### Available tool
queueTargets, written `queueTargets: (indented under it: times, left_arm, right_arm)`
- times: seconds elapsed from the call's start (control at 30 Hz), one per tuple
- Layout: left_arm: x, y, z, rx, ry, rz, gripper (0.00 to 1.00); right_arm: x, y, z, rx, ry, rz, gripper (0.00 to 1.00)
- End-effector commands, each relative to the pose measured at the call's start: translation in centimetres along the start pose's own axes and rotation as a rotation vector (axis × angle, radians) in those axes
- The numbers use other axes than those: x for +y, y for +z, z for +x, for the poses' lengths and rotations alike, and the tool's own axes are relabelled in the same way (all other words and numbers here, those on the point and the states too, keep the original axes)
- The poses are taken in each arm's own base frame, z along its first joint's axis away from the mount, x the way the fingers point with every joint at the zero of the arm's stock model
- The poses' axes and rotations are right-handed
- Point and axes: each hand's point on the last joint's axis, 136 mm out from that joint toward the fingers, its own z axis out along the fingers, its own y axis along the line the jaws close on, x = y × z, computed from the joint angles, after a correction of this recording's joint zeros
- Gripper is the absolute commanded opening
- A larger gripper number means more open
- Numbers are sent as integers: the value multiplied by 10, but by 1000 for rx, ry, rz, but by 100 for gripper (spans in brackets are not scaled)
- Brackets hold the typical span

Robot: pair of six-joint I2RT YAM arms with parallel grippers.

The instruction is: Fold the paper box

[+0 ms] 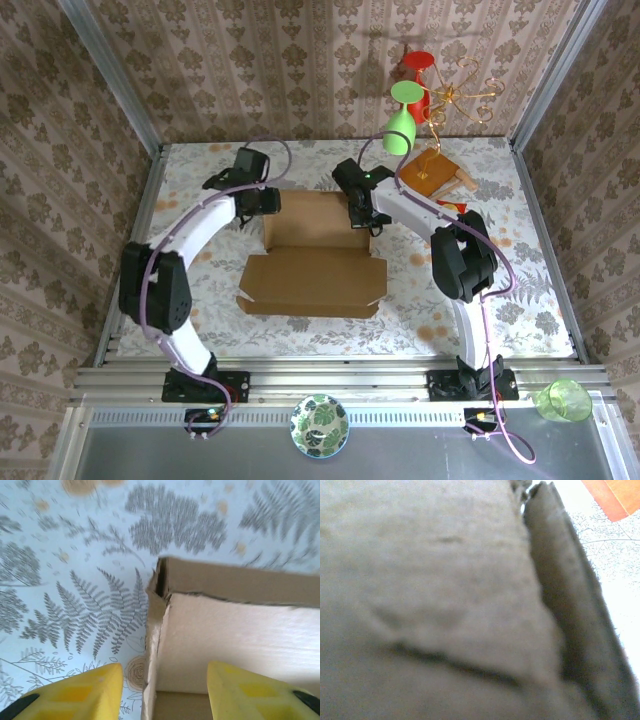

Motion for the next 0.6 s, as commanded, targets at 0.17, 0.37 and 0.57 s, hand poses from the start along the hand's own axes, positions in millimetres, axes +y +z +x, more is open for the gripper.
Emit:
queueTargets:
  times: [0.17,0.37,0.57]
  left_arm:
    - [63,-109,-29,-113,-567,-168,36]
    - [58,-166,40,107,-745,-286,38]
    - [30,-176,141,324,-947,-272,43]
  right_arm:
    - [-17,2,8,27,128,-1,0]
    - [-21,4,11,28,241,-15,0]
    - [-16,8,13,39,308,-31,0]
